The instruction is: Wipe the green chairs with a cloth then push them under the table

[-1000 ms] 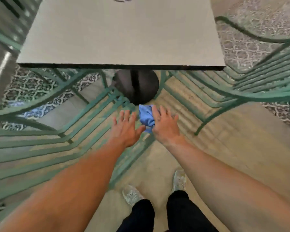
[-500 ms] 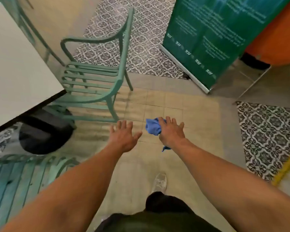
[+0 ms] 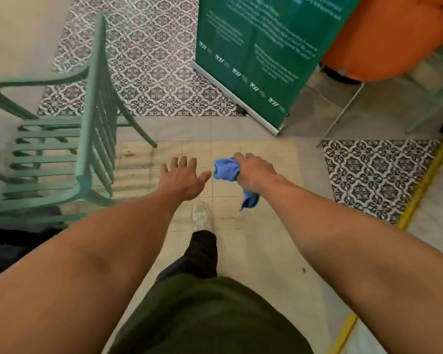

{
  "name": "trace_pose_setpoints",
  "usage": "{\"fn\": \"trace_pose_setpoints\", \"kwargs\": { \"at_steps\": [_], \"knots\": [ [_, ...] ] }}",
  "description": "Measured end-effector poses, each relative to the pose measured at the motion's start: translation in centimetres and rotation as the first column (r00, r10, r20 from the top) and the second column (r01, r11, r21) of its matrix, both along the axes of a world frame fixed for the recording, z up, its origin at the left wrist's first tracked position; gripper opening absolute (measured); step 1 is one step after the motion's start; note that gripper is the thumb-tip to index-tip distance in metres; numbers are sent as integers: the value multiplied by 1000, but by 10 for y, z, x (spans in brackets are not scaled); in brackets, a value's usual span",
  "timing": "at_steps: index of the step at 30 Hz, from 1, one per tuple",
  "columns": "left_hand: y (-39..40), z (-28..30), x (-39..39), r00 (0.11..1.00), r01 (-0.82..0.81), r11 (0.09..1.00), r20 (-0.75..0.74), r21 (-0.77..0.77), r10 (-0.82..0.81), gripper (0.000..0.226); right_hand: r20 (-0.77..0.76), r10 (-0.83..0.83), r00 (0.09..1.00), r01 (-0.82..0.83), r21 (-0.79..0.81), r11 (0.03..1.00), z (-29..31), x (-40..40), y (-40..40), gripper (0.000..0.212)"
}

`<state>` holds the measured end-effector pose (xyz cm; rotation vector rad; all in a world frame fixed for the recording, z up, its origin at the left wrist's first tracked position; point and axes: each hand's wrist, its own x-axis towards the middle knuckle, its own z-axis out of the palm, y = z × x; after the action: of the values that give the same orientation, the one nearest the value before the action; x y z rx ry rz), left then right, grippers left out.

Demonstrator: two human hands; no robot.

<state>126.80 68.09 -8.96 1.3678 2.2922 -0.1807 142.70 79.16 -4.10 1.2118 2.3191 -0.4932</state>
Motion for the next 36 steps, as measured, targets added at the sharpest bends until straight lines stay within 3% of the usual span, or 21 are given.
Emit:
{"fn": "trace_pose_setpoints", "kwargs": {
  "at_steps": [10,15,25,30,36],
  "knots": [
    [155,-3,-112,997,-71,997,12,-8,71,72,38,89,995,-88,-28,996,4,-122,173,53],
    [223,17,-179,992,-126,992,-7,22,126,72,-58,149,987,-149,4,989,17,-194,257,51],
    [356,22,-312,934,-347,927,-33,140,355,72,-116,438,891,-433,68,899,12,-376,420,50],
    [412,22,-397,817,-571,813,-21,118,577,71,-140,590,795,-590,42,806,4,-496,487,48],
    [431,46,-484,597,-794,587,25,156,802,70,-163,779,606,-781,64,621,21,-634,516,36]
  ]
}}
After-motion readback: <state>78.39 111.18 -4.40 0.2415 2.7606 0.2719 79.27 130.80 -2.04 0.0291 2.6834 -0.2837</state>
